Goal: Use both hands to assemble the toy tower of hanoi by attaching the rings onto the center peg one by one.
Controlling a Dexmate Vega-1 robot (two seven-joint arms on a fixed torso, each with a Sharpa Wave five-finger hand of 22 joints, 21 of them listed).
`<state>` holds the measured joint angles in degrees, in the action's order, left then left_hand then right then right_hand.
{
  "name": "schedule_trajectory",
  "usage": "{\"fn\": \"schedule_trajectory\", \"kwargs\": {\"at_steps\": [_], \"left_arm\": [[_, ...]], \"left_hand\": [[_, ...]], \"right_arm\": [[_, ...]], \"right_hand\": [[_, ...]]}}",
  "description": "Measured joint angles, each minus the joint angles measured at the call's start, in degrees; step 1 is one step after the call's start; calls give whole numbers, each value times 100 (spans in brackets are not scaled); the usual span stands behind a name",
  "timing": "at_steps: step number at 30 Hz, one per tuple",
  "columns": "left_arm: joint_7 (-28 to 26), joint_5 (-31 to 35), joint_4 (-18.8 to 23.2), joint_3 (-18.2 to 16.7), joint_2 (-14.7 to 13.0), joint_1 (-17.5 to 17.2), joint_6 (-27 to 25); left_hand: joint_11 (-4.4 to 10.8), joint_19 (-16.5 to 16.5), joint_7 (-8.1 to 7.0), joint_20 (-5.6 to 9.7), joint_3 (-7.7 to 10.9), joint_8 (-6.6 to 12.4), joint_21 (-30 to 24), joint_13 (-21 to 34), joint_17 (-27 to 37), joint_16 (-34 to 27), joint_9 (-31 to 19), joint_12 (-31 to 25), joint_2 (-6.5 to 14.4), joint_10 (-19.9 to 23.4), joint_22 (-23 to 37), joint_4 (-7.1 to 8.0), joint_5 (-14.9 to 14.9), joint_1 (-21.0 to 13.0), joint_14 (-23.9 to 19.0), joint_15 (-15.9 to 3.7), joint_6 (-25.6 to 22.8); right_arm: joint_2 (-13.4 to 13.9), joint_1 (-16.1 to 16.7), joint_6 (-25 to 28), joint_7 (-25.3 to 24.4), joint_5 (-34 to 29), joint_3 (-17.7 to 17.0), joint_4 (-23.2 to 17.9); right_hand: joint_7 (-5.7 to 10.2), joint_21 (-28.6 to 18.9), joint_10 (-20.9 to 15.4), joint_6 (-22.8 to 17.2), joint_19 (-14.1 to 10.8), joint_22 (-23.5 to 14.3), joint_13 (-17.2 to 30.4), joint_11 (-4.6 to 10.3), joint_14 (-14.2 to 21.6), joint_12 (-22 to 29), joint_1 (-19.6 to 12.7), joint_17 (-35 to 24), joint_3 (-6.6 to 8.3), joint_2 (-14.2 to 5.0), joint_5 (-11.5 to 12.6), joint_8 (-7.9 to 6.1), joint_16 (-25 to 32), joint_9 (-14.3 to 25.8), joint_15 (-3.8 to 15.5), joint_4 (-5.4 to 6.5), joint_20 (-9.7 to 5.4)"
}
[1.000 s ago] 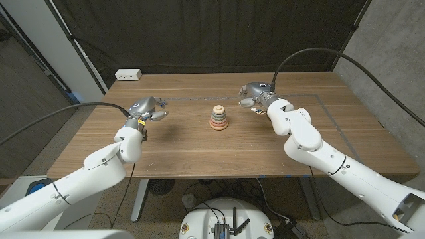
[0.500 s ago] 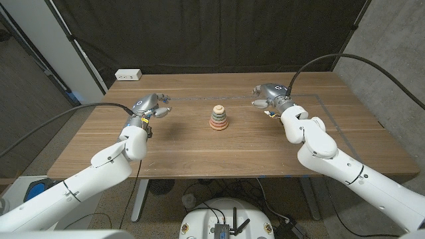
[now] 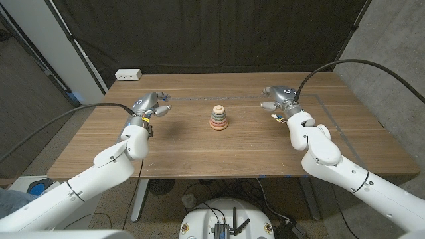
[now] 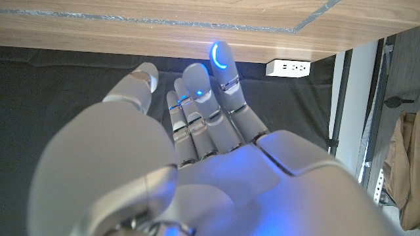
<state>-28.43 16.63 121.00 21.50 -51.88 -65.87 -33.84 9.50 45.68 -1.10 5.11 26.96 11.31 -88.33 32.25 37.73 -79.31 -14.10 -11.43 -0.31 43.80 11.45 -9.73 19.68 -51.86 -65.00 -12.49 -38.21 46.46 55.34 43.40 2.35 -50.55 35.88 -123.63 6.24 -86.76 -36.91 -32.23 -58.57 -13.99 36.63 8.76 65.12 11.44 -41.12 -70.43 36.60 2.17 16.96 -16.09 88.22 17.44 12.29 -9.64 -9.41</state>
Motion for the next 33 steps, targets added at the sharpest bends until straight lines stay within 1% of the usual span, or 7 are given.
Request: {"fn": "schedule_trajectory", "kwargs": {"at_steps": [8,12,17,19,21,25,33], "left_arm": [[-81,-39,-26,-62,44,-122,-1],[-179,-71,-96,-73,102,-165,54],[-222,-77,-182,-70,135,-164,109],[-224,-80,-250,-39,150,-131,122],[-223,-83,-301,-4,160,-96,165],[-167,-83,-420,91,178,9,218],[-113,-69,-560,235,239,141,245]], "left_hand": [[-30,0,-15,0,0,0,0,-13,12,0,0,0,-14,-52,0,0,0,13,0,0,45],[-15,0,-14,0,0,0,0,-13,12,0,-1,22,-13,-129,1,0,0,13,0,0,107],[-28,0,-16,0,0,0,0,-13,-3,39,-1,42,-42,-298,1,0,-44,42,31,-5,230],[-40,-14,-31,14,0,-5,0,-13,-15,39,-1,42,-43,-312,-11,0,-44,43,54,9,254],[-51,-45,-23,1,0,-22,0,-13,-32,68,-1,42,-43,-358,-27,0,-44,43,75,31,288],[-40,-44,-33,1,0,-22,0,-37,-59,93,-1,42,-43,-369,-27,0,-44,43,74,31,314],[-40,-44,-33,2,-26,-22,0,-40,-98,114,-1,42,-43,-369,-27,23,-44,43,74,31,314]], "right_arm": [[-12,195,53,-490,241,-120,137],[44,331,62,-739,385,-198,220],[117,408,74,-925,495,-218,275],[145,430,83,-1017,546,-221,290],[212,488,93,-1084,591,-239,311],[296,567,138,-1198,677,-264,318],[401,632,239,-1321,797,-260,318]], "right_hand": [[31,0,54,-31,0,0,0,13,0,-1,0,0,0,0,0,-11,0,27,0,0,0],[30,0,195,-29,0,16,-29,-8,0,-44,0,0,0,0,0,-11,0,53,0,0,0],[19,0,212,65,0,16,-54,-27,0,-65,0,1,0,1,-1,-11,0,80,0,0,0],[19,0,212,64,0,16,-54,-27,0,-64,-1,1,0,2,-1,-11,0,80,0,0,0],[19,0,212,64,1,16,-54,-27,0,-64,-75,1,0,76,-1,-11,0,80,0,0,-1],[19,0,211,64,54,16,-54,-27,0,-64,-75,1,0,76,-1,-11,0,79,0,0,12],[19,0,189,63,54,16,-82,-5,-22,-41,-75,38,0,76,-1,-11,0,79,22,0,11]]}}
